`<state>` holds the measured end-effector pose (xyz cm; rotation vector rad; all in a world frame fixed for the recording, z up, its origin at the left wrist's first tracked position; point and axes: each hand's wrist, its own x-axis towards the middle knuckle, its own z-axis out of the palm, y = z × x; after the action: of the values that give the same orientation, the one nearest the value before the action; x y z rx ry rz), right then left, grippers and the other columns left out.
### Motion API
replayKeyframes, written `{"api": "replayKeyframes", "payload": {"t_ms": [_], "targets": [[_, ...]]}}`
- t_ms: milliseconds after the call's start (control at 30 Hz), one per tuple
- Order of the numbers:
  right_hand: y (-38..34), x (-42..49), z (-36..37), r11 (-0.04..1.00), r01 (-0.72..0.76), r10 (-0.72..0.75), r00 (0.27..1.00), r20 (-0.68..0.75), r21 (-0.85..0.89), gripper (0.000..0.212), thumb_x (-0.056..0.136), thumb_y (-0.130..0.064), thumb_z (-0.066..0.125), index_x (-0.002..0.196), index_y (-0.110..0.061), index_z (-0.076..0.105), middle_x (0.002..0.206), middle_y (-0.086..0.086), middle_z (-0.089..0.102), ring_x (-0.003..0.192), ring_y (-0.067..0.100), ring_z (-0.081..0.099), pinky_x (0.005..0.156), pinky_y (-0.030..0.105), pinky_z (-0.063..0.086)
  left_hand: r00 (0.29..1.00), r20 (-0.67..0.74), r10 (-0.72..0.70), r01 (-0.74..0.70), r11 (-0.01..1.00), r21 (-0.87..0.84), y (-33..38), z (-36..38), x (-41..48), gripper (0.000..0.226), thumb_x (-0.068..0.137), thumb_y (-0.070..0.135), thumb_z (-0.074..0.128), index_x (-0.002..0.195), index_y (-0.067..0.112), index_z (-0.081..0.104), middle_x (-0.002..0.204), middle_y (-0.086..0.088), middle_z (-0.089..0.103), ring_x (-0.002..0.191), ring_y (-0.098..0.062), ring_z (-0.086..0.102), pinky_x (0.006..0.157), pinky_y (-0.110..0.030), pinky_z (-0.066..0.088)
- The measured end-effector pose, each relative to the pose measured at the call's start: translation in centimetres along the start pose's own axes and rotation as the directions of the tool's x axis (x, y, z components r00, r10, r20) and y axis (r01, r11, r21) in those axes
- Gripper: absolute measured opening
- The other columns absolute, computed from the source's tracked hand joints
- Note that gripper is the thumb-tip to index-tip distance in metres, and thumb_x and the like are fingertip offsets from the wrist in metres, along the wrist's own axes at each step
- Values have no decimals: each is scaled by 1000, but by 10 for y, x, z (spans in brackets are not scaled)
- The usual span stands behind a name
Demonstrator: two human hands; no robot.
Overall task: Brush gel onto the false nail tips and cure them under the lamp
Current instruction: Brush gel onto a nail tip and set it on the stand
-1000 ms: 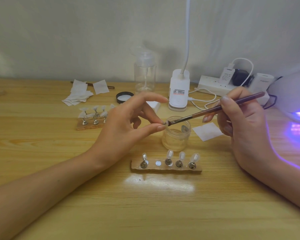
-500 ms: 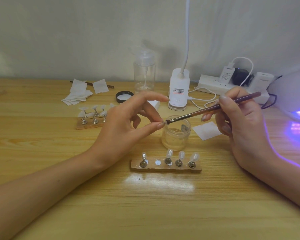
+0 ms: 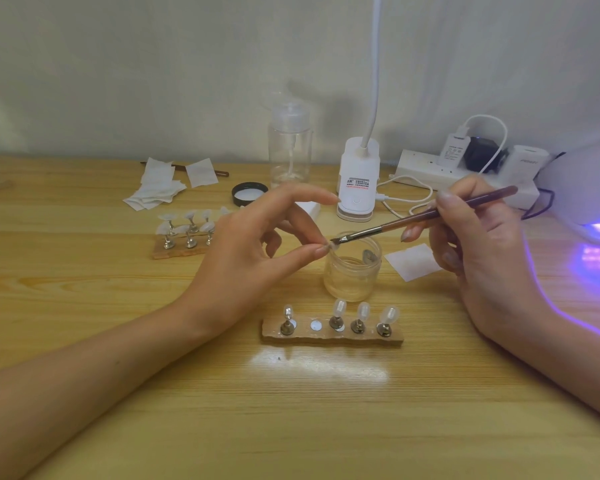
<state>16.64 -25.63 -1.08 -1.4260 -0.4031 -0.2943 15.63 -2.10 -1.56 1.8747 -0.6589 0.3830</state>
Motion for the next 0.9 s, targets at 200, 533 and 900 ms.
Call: {"api": "replayKeyframes", "payload": {"t_ms": [200,533,900], "targets": [[-1,0,-1,1000,-17,17,999,-45,5,23,96,-27,52,74,-30,51,68,8,70,43,9,30,43,17,25,1000,-2,-2,2,1000,-3,0,0,0,39,88,8,76,122,23,64,84,4,73,88,-17,69,58,-32,42],[1,0,-2,1000,-11,11,1000,-17,-29,22,99,-24,51,77,-25,48,69,9,71,43,10,29,43,16,27,1000,-8,-9,9,1000,-5,0,0,0,38,88,9,77,122,22,64,83,4,73,86,-16,69,58,-39,43],[1,0,-3,999,11,-12,1000,-22,-50,22,98,-24,51,77,-27,48,68,9,70,43,12,29,44,17,27,1000,-16,-19,19,1000,6,1,1,0,37,88,10,75,121,22,64,82,4,72,83,-15,68,60,-46,40]]}}
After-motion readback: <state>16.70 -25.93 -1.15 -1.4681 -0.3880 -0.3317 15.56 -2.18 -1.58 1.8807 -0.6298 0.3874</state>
